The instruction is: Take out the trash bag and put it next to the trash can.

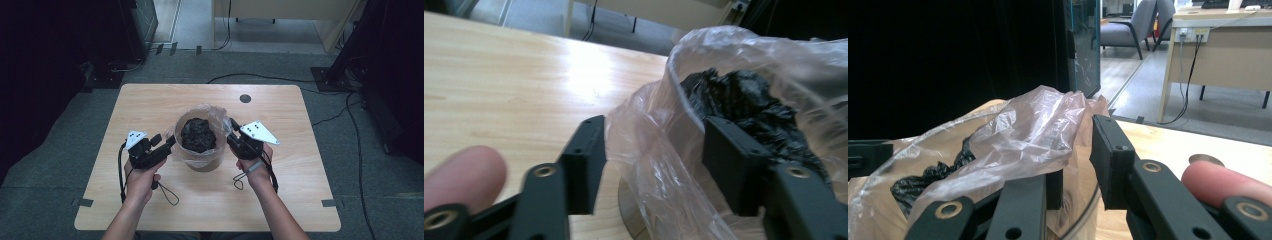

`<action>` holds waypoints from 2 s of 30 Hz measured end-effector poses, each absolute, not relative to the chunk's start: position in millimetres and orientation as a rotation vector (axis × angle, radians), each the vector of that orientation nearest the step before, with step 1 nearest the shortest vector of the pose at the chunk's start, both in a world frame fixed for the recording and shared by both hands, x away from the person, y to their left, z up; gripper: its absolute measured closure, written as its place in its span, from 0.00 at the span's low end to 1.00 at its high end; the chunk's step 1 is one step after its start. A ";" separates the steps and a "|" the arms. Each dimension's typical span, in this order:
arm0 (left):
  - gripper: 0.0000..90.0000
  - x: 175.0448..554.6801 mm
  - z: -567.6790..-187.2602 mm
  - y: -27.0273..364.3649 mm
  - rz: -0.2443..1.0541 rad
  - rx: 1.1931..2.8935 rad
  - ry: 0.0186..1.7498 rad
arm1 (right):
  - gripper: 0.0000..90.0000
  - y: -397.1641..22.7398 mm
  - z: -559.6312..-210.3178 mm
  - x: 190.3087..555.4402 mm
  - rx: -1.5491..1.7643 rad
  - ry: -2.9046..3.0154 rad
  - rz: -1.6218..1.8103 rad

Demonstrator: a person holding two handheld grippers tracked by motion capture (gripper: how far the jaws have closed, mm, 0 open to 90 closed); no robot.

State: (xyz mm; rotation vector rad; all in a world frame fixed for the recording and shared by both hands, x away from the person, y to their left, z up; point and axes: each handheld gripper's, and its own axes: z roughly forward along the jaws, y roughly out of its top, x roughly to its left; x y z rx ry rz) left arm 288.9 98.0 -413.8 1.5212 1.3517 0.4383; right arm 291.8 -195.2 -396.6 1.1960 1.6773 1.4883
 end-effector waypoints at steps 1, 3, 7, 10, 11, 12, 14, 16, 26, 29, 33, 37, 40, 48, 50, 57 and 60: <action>0.58 289.1 -415.1 97.4 0.434 1.525 1.356 | 0.85 -195.8 -397.6 291.5 1.199 1.677 1.492; 0.73 288.8 -417.5 96.5 0.431 1.526 1.362 | 0.85 -195.7 -398.5 290.9 1.198 1.684 1.490; 0.99 286.3 -411.4 97.0 0.476 1.508 1.355 | 0.85 -192.5 -399.4 289.7 1.182 1.694 1.496; 1.00 284.0 -396.7 95.3 0.509 1.493 1.317 | 0.86 -187.2 -398.2 289.1 1.164 1.692 1.493; 1.00 283.6 -392.5 94.2 0.515 1.491 1.306 | 0.86 -184.3 -397.1 289.1 1.149 1.693 1.489; 1.00 283.1 -386.7 92.4 0.530 1.486 1.292 | 0.86 -182.5 -396.2 289.2 1.136 1.694 1.485; 1.00 283.1 -374.7 87.6 0.543 1.476 1.261 | 0.86 -176.8 -393.8 288.3 1.103 1.695 1.485; 1.00 284.3 -361.3 79.6 0.544 1.471 1.225 | 0.86 -170.5 -391.6 287.6 1.076 1.706 1.486; 1.00 300.4 -322.4 46.8 0.499 1.490 1.090 | 0.73 -150.5 -385.2 278.8 1.015 1.794 1.586; 1.00 302.0 -309.3 40.6 0.502 1.496 1.050 | 0.74 -155.0 -369.1 283.8 1.032 1.735 1.602; 0.99 299.2 -306.7 37.7 0.478 1.518 1.014 | 0.74 -161.9 -348.0 286.5 1.038 1.674 1.613; 0.88 301.7 -327.2 43.7 0.447 1.542 1.044 | 0.70 -164.0 -365.4 286.5 1.081 1.775 1.528; 0.78 302.6 -338.3 52.7 0.426 1.537 1.070 | 0.66 -170.4 -384.5 284.4 1.139 1.820 1.503; 0.55 295.8 -344.8 69.8 0.445 1.517 1.071 | 0.57 -189.5 -396.0 272.3 1.167 1.855 1.528; 0.51 292.6 -345.8 74.0 0.443 1.495 1.068 | 0.54 -189.4 -395.7 267.0 1.142 1.870 1.554; 0.48 283.1 -346.9 93.6 0.437 1.435 1.070 | 0.42 -187.3 -390.5 251.4 1.128 1.901 1.669; 0.48 276.6 -350.4 103.5 0.440 1.402 1.075 | 0.36 -179.6 -386.7 245.7 1.098 1.931 1.686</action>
